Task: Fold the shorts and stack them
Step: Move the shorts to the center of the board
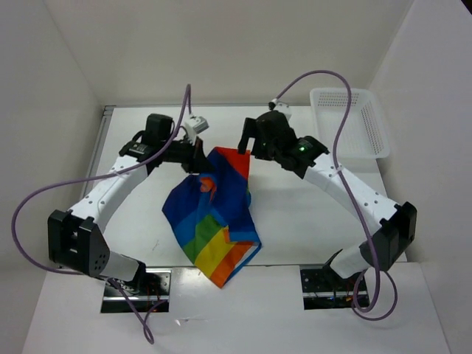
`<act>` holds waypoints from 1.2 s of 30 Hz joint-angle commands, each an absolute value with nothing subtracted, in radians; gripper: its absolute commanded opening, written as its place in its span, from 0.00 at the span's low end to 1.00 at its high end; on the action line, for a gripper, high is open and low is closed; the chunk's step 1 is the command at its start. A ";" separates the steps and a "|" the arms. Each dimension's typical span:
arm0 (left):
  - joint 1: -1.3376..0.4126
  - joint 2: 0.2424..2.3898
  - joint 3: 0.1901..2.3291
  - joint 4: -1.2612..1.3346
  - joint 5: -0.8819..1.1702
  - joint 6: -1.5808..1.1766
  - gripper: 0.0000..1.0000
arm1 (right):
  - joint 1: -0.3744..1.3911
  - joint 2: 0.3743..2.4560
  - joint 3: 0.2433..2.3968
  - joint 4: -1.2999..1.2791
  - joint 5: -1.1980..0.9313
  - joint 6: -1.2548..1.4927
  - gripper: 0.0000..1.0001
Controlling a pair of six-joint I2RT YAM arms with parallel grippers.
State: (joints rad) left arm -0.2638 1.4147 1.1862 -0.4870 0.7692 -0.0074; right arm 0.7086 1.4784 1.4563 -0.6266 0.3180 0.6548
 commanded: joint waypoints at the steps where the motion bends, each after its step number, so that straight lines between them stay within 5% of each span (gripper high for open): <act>1: -0.377 1.472 1.322 -0.306 0.888 0.000 0.06 | 0.612 1.356 1.471 -0.592 0.327 0.635 1.00; 4: -0.437 1.549 1.368 -0.244 0.932 0.000 0.24 | 0.502 1.267 1.410 -0.569 0.275 0.635 1.00; 5: -0.451 1.568 1.420 -0.244 0.933 0.000 0.39 | 0.477 1.250 1.378 -0.569 0.235 0.635 1.00; 7: -0.489 1.626 1.478 -0.233 0.950 0.000 0.46 | 0.413 1.217 1.352 -0.569 0.206 0.624 1.00; 9: -0.499 1.695 1.578 -0.300 0.950 0.000 0.78 | 0.402 1.207 1.312 -0.590 0.195 0.624 1.00; 11: -0.499 1.730 1.627 -0.398 0.918 0.000 0.90 | 0.402 1.177 1.279 -0.610 0.183 0.624 1.00; 18: -0.197 1.571 1.404 -0.397 0.752 0.000 0.95 | 0.393 1.098 1.143 -0.611 0.047 0.657 1.00; 22: -0.069 1.522 1.252 -0.482 0.606 0.000 0.91 | 0.577 1.126 1.054 -0.611 0.018 0.667 1.00; 28: -0.023 1.482 1.002 -0.428 0.509 0.000 0.99 | 0.938 1.259 1.072 -0.676 0.230 0.721 1.00; 36: -0.023 1.618 0.983 -0.379 0.522 0.000 0.99 | 1.172 1.466 1.118 -0.666 0.275 0.664 1.00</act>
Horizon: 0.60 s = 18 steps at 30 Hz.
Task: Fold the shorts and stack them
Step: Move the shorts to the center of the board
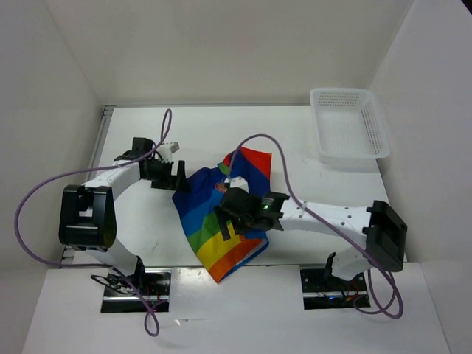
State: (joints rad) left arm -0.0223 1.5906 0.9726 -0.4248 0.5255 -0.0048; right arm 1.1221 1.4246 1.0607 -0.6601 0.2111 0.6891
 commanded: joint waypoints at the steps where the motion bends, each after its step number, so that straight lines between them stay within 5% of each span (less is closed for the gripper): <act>1: -0.034 1.638 0.983 -0.367 0.522 0.000 0.99 | 1.189 1.515 1.127 -0.631 0.275 0.664 1.00; 3: -0.034 1.660 0.970 -0.341 0.531 0.000 0.99 | 1.209 1.560 1.127 -0.594 0.275 0.655 1.00; 6: -0.034 1.694 0.957 -0.287 0.601 0.000 0.79 | 1.209 1.650 1.152 -0.561 0.301 0.679 0.89; 7: -0.043 1.706 0.957 -0.278 0.613 0.000 0.69 | 1.209 1.692 1.163 -0.561 0.319 0.699 0.84; 8: -0.043 1.706 0.957 -0.278 0.614 0.000 0.40 | 1.209 1.709 1.173 -0.583 0.340 0.719 0.77; 9: -0.043 1.692 0.957 -0.278 0.614 0.000 0.27 | 1.209 1.723 1.183 -0.597 0.388 0.736 0.61; 12: -0.043 1.648 0.983 -0.299 0.601 0.000 0.00 | 1.209 1.744 1.195 -0.618 0.442 0.761 0.32; 13: -0.043 1.638 0.992 -0.299 0.601 0.000 0.00 | 1.209 1.744 1.195 -0.618 0.442 0.773 0.15; 15: -0.029 1.606 1.002 -0.308 0.617 0.000 0.00 | 1.209 1.733 1.204 -0.646 0.481 0.787 0.02; 18: -0.005 1.562 1.060 -0.319 0.638 0.000 0.00 | 1.198 1.665 1.226 -0.673 0.512 0.787 0.00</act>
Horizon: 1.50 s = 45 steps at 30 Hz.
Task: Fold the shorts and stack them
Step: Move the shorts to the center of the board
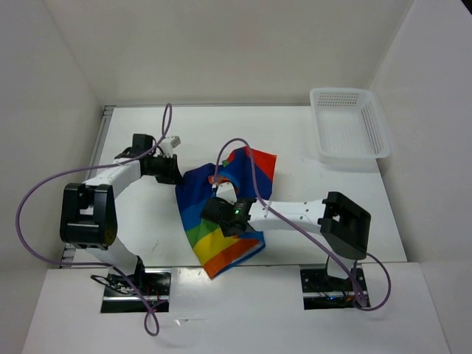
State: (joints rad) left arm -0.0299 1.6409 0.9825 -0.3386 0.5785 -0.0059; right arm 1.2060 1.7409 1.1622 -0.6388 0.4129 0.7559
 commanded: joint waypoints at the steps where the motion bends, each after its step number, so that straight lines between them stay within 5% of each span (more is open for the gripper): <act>1: 0.006 1.549 1.080 -0.319 0.638 0.000 0.00 | 1.198 1.645 1.226 -0.673 0.512 0.787 0.00; 5: 0.015 1.487 1.237 -0.319 0.652 0.000 0.00 | 1.144 1.551 1.305 -0.646 0.418 0.685 0.03; 6: 0.015 1.477 1.255 -0.319 0.666 0.000 0.00 | 1.144 1.551 1.322 -0.629 0.369 0.658 0.13; 7: 0.015 1.477 1.267 -0.308 0.676 0.000 0.00 | 1.144 1.561 1.372 -0.629 0.272 0.637 0.50; 8: 0.015 1.462 1.278 -0.299 0.676 0.000 0.00 | 1.144 1.583 1.397 -0.629 0.241 0.624 0.73; 11: 0.015 1.448 1.287 -0.299 0.676 0.000 0.00 | 1.228 1.695 1.494 -0.638 0.245 0.607 0.99; 18: 0.024 1.430 1.278 -0.342 0.652 0.000 0.00 | 1.281 1.904 1.664 -0.649 0.313 0.581 1.00; 27: 0.043 1.411 1.259 -0.385 0.652 0.000 0.00 | 1.089 1.915 1.528 -0.696 0.471 0.776 0.63; 32: 0.043 1.411 1.259 -0.407 0.663 0.000 0.00 | 0.850 1.723 1.295 -0.686 0.424 0.834 0.65; 36: 0.043 1.411 1.218 -0.417 0.683 0.000 0.00 | 0.839 1.698 1.314 -0.666 0.356 0.813 0.71; 45: 0.000 1.390 1.105 -0.424 0.684 0.000 0.00 | 1.098 1.683 1.403 -0.620 0.259 0.825 0.97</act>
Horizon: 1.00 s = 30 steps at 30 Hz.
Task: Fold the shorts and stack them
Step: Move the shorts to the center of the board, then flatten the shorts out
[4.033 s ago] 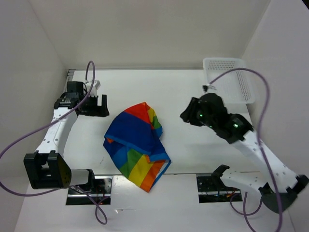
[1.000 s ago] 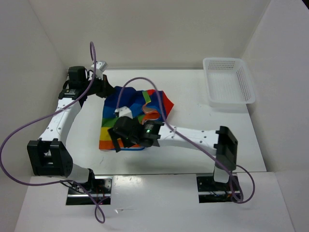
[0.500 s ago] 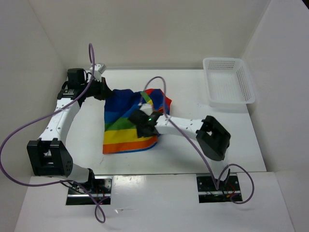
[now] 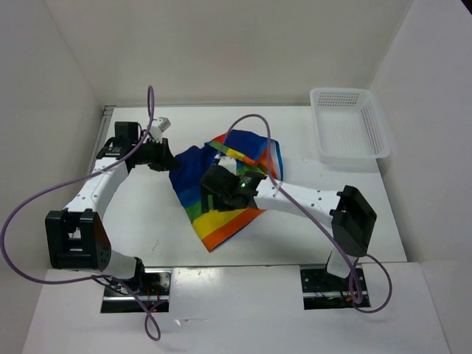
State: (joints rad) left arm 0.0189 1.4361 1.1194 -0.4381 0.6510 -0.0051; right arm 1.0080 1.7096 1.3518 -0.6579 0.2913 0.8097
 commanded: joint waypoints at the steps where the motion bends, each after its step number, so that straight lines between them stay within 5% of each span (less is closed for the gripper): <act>1: 0.000 1.390 1.104 -0.423 0.684 0.000 0.00 | 1.121 1.710 1.417 -0.620 0.268 0.825 0.98; 6: 0.000 1.399 1.138 -0.423 0.684 0.000 0.00 | 1.216 1.842 1.476 -0.606 0.290 0.792 1.00; 20: 0.000 1.408 1.158 -0.423 0.693 0.000 0.00 | 1.229 2.046 1.493 -0.621 0.385 0.804 0.65; 26: 0.000 1.408 1.158 -0.433 0.693 0.000 0.00 | 1.229 2.057 1.434 -0.658 0.445 0.868 0.21; 30: 0.000 1.408 1.158 -0.433 0.693 0.000 0.00 | 1.229 1.997 1.362 -0.667 0.475 0.916 0.01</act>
